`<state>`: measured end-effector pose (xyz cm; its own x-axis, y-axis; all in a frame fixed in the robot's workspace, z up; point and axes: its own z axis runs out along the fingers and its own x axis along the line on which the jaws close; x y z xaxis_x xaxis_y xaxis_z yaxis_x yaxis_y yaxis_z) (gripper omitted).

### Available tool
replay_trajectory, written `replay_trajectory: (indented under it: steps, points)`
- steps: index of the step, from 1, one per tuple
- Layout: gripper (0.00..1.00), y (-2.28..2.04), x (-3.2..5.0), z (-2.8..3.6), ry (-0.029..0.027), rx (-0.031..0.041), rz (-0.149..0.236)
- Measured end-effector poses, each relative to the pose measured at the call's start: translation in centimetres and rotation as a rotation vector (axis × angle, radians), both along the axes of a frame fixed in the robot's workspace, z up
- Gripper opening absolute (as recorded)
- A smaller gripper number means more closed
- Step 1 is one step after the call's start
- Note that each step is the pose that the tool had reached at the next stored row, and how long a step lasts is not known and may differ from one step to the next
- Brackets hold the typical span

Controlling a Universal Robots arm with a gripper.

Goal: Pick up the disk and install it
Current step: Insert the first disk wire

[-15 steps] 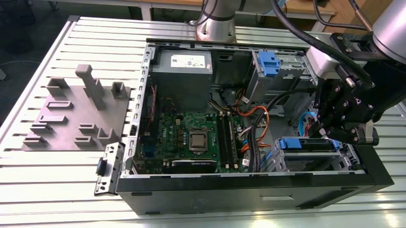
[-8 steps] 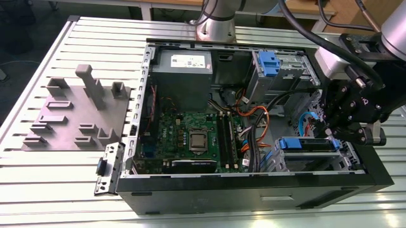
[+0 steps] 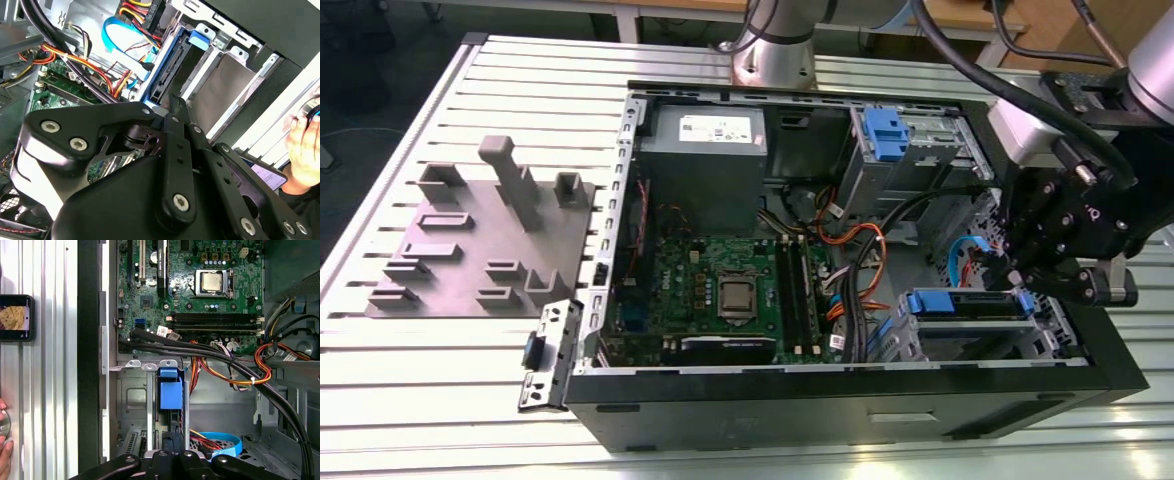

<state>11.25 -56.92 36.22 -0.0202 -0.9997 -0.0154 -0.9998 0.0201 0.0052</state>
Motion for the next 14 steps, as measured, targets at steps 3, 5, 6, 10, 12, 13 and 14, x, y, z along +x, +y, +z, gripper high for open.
replay_trajectory:
  steps: [3,5,6,10,12,13,14]
  points:
    - [0.11,0.02,0.23,0.0,0.0001,-0.0001,0.0]
    - [0.11,0.05,0.55,-0.01,0.0009,-0.0001,0.0]
    - [0.11,0.08,0.77,-0.01,0.0019,-0.0002,0.0]
    - [0.11,0.28,1.53,-0.03,0.0086,0.0001,0.0]
    - [0.11,0.42,1.9,-0.04,0.0117,0.0,0.0]
    - [0.11,0.5,2.1,-0.04,0.0131,-0.0002,0.0]
    - [0.11,0.62,2.3,-0.05,0.0146,-0.0001,0.0]
